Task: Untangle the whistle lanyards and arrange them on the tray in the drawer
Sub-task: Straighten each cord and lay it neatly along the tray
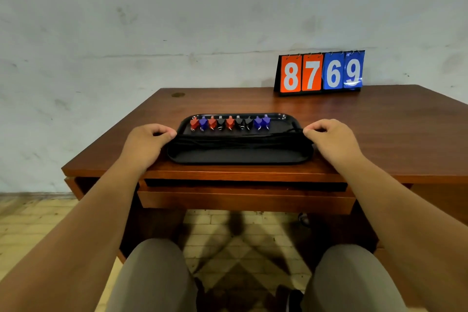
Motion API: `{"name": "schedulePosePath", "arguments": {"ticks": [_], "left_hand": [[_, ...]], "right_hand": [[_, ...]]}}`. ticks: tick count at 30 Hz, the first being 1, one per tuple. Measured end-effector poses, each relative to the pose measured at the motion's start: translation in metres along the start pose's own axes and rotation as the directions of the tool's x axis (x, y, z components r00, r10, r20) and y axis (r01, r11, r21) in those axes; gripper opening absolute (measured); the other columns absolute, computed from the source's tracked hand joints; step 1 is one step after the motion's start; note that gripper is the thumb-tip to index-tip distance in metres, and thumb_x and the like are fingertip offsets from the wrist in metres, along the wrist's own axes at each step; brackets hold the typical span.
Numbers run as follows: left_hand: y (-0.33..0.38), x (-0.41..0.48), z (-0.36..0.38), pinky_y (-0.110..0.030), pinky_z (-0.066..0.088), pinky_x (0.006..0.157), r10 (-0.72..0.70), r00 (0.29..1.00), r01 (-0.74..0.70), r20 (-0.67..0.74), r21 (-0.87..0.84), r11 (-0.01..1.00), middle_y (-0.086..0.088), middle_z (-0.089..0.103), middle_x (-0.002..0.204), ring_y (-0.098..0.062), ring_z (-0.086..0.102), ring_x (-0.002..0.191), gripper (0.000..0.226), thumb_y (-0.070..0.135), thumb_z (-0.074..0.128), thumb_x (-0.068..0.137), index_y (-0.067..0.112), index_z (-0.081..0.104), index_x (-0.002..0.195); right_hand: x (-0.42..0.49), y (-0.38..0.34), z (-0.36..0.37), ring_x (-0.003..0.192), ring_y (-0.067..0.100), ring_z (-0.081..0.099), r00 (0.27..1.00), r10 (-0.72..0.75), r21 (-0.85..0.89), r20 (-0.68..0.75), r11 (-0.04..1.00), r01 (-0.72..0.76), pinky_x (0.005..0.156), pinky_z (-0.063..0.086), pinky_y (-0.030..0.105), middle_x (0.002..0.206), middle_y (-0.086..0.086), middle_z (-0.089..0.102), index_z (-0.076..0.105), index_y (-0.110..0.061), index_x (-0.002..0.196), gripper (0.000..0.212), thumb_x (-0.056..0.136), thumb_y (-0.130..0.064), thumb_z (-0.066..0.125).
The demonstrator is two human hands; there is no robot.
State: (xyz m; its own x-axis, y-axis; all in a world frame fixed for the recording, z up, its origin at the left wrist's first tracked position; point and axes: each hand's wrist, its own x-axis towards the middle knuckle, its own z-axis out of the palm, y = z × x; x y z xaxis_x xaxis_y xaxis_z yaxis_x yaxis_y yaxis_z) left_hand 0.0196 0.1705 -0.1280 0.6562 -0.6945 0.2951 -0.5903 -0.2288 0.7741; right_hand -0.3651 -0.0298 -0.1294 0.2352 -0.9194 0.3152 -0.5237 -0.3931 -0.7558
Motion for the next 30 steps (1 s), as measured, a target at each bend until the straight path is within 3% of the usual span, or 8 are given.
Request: {"name": "schedulePosePath", "arguments": {"ticks": [9, 11, 13, 15, 18, 22, 26, 30], "left_hand": [[-0.002, -0.005, 0.002, -0.030, 0.047, 0.091, 0.001, 1.000, -0.002, -0.023, -0.014, 1.000, 0.015, 0.075, 0.114, -0.011, 0.066, 0.110, 0.019, 0.038, 0.062, 0.106, 0.033, 0.080, 0.109], [0.000, -0.006, 0.000, -0.028, 0.046, 0.092, 0.020, 1.000, -0.020, 0.014, -0.057, 0.998, 0.018, 0.073, 0.117, -0.007, 0.065, 0.112, 0.019, 0.040, 0.062, 0.106, 0.036, 0.079, 0.114], [0.001, -0.007, -0.001, -0.024, 0.046, 0.091, 0.052, 0.995, -0.045, 0.089, -0.084, 0.995, 0.021, 0.072, 0.119, -0.002, 0.064, 0.112, 0.018, 0.044, 0.067, 0.103, 0.040, 0.077, 0.119], [0.001, -0.008, -0.002, -0.023, 0.045, 0.090, 0.073, 0.987, -0.065, 0.146, -0.055, 0.996, 0.022, 0.071, 0.121, 0.001, 0.063, 0.112, 0.021, 0.045, 0.071, 0.101, 0.043, 0.076, 0.121], [-0.001, -0.005, -0.001, -0.031, 0.048, 0.101, 0.083, 0.986, -0.078, 0.145, -0.041, 0.996, 0.018, 0.072, 0.123, -0.005, 0.064, 0.115, 0.015, 0.037, 0.071, 0.103, 0.040, 0.080, 0.115], [-0.004, -0.003, 0.001, -0.035, 0.048, 0.106, 0.105, 0.985, -0.105, 0.139, -0.009, 0.994, 0.015, 0.073, 0.122, -0.010, 0.063, 0.119, 0.015, 0.033, 0.069, 0.105, 0.038, 0.083, 0.109], [-0.003, -0.004, 0.000, -0.032, 0.046, 0.103, 0.111, 0.986, -0.114, 0.127, 0.016, 0.993, 0.013, 0.072, 0.125, -0.012, 0.062, 0.120, 0.018, 0.033, 0.066, 0.107, 0.036, 0.081, 0.116], [-0.002, -0.005, 0.000, -0.029, 0.045, 0.101, 0.104, 0.987, -0.107, 0.121, 0.014, 0.994, 0.014, 0.072, 0.126, -0.010, 0.062, 0.120, 0.020, 0.033, 0.064, 0.108, 0.037, 0.080, 0.118]], "right_hand": [[-0.004, 0.001, 0.002, 0.093, 0.013, 0.069, 1.000, 0.000, 0.069, -0.002, 0.998, 0.000, 0.071, 0.048, 0.024, 0.100, -0.011, 0.073, 0.078, -0.030, 0.103, 0.012, 0.101, -0.036, 0.068], [-0.001, 0.002, 0.003, 0.112, 0.014, 0.065, 0.997, -0.069, 0.085, 0.034, 0.994, 0.066, 0.087, 0.050, 0.024, 0.124, -0.008, 0.066, 0.076, -0.032, 0.123, 0.025, 0.101, -0.043, 0.069], [0.001, 0.003, 0.003, 0.139, 0.014, 0.049, 0.983, -0.132, 0.002, 0.129, 0.991, 0.133, 0.114, 0.043, 0.037, 0.152, -0.009, 0.050, 0.064, -0.041, 0.143, 0.046, 0.099, -0.054, 0.070], [0.002, 0.006, 0.005, 0.150, 0.014, 0.037, 0.962, -0.159, -0.059, 0.220, 0.983, 0.176, 0.125, 0.032, 0.048, 0.163, -0.021, 0.043, 0.055, -0.050, 0.150, 0.056, 0.097, -0.059, 0.070], [0.004, 0.010, 0.007, 0.146, 0.015, 0.049, 0.953, -0.168, -0.041, 0.253, 0.982, 0.184, 0.123, 0.039, 0.053, 0.154, -0.021, 0.057, 0.063, -0.053, 0.141, 0.051, 0.092, -0.061, 0.075], [0.007, 0.014, 0.009, 0.134, 0.017, 0.058, 0.959, -0.142, -0.046, 0.246, 0.986, 0.158, 0.113, 0.048, 0.045, 0.141, -0.013, 0.067, 0.074, -0.048, 0.129, 0.037, 0.092, -0.055, 0.078], [0.010, 0.018, 0.012, 0.105, 0.023, 0.075, 0.966, -0.108, -0.051, 0.235, 0.991, 0.123, 0.081, 0.054, 0.024, 0.135, -0.005, 0.067, 0.076, -0.045, 0.122, 0.030, 0.093, -0.050, 0.080], [0.011, 0.018, 0.011, 0.132, 0.018, 0.057, 0.958, -0.152, -0.090, 0.245, 0.980, 0.179, 0.108, 0.050, 0.042, 0.137, -0.013, 0.064, 0.073, -0.045, 0.128, 0.033, 0.095, -0.047, 0.078]]}}
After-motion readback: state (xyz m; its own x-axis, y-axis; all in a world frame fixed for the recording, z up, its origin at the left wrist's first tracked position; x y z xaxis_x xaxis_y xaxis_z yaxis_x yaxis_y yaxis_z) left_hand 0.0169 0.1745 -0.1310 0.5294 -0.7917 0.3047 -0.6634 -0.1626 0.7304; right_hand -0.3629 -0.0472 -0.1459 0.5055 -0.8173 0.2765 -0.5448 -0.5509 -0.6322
